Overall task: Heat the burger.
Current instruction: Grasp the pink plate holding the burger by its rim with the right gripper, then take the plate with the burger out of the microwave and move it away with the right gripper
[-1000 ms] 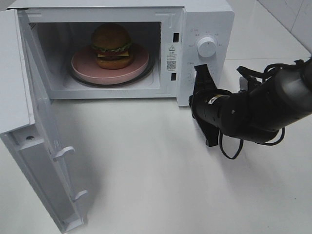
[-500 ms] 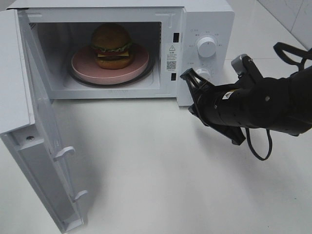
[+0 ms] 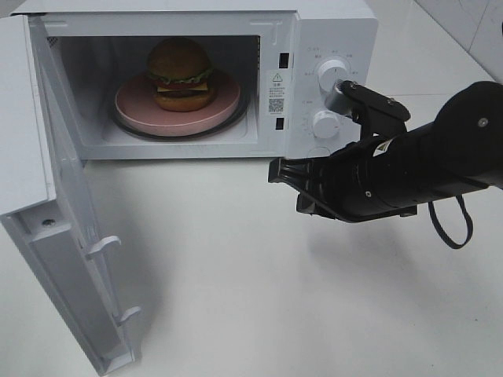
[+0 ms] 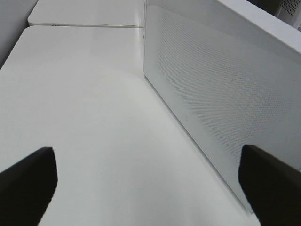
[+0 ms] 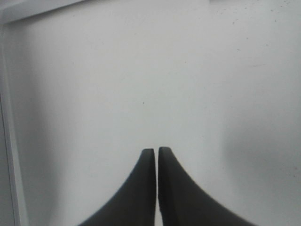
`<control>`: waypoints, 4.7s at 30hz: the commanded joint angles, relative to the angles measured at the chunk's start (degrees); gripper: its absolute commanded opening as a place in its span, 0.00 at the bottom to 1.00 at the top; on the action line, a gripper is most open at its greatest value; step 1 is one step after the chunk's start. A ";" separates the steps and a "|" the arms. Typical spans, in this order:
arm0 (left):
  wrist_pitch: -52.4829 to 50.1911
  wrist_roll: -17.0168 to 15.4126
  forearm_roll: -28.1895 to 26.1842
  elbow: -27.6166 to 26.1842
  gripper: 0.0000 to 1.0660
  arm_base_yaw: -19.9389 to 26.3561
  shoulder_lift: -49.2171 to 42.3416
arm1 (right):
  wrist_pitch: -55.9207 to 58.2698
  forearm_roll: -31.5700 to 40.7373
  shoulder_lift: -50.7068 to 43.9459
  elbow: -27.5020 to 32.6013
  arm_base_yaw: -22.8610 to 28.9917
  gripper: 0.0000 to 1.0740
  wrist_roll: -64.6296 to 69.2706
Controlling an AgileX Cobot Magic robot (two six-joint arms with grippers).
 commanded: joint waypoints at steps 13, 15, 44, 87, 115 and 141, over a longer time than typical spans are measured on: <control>-0.29 -0.40 -0.34 0.06 0.92 0.11 -1.20 | 28.02 -20.45 -1.72 -11.63 0.00 0.04 -17.76; -0.29 -0.40 -0.34 0.06 0.92 0.11 -1.20 | 32.43 -25.27 -1.72 -14.61 0.00 0.04 -22.23; -0.29 -0.40 -0.34 0.06 0.92 0.11 -1.20 | 27.96 -48.19 -1.32 -21.60 3.21 0.43 -76.09; -0.29 -0.40 -0.34 0.06 0.92 0.11 -1.20 | 20.80 -54.26 27.79 -48.59 8.54 0.77 -58.67; -0.29 -0.40 -0.23 0.06 0.92 0.11 -1.20 | 21.83 -53.74 43.49 -66.06 6.19 0.72 -60.05; -0.29 -0.40 -0.23 0.06 0.92 0.11 -1.20 | 22.52 -50.94 45.09 -66.06 5.96 0.00 -60.39</control>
